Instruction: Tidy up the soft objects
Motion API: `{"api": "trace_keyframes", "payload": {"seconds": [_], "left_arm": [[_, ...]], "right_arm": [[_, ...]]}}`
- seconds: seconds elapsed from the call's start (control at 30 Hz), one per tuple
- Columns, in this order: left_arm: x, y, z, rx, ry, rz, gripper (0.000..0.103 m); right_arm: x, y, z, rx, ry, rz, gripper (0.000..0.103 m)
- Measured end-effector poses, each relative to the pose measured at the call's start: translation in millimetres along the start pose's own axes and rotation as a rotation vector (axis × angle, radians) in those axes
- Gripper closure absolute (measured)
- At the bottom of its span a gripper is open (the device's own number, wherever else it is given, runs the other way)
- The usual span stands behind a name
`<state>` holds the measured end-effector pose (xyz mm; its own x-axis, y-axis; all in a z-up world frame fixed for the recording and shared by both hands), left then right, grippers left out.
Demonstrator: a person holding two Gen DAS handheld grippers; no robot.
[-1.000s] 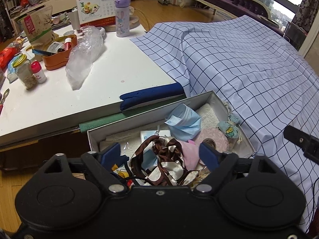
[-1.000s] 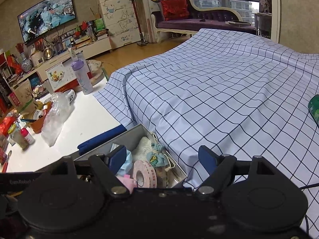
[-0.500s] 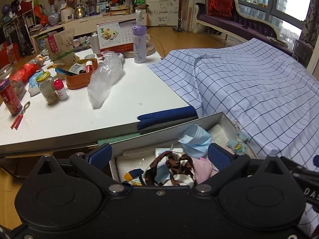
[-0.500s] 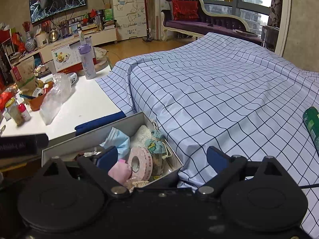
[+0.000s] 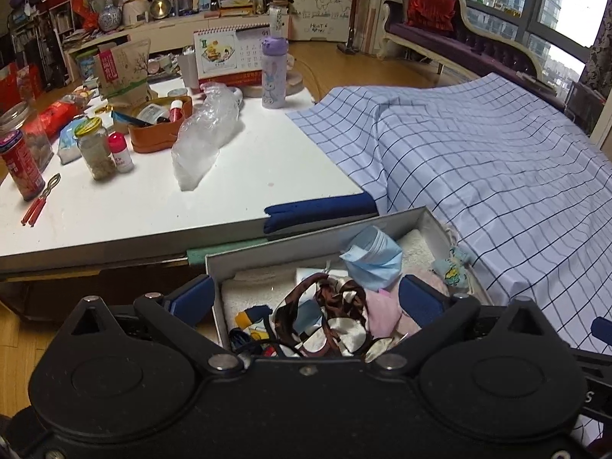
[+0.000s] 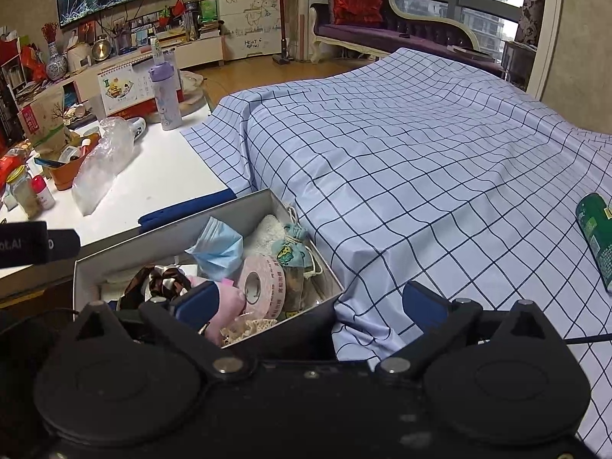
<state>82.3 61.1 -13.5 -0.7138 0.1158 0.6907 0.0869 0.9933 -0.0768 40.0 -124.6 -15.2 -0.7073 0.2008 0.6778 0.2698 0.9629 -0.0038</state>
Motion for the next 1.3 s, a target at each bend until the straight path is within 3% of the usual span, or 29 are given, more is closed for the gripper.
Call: {"api": "trace_keyframes", "payload": {"seconds": [1.3], "left_arm": [[-6.8, -9.8, 9.0, -0.098, 0.056, -0.017, 0.004]], "right_arm": [[-8.0, -6.6, 8.8, -0.033, 0.044, 0.005, 0.001]]}}
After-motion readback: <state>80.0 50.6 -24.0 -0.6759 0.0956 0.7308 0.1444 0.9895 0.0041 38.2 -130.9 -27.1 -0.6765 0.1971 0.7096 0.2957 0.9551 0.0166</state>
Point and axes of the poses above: each gripper's, at about its wrist camera, not at the fingertips, and x roughly against the way its jaws point, y to its left, z to its underside, the point moved 7 cm from there along -x, roughly the way its jaws point, and after that the axes turned 5 degrees about -y, right-handed, at the moved point
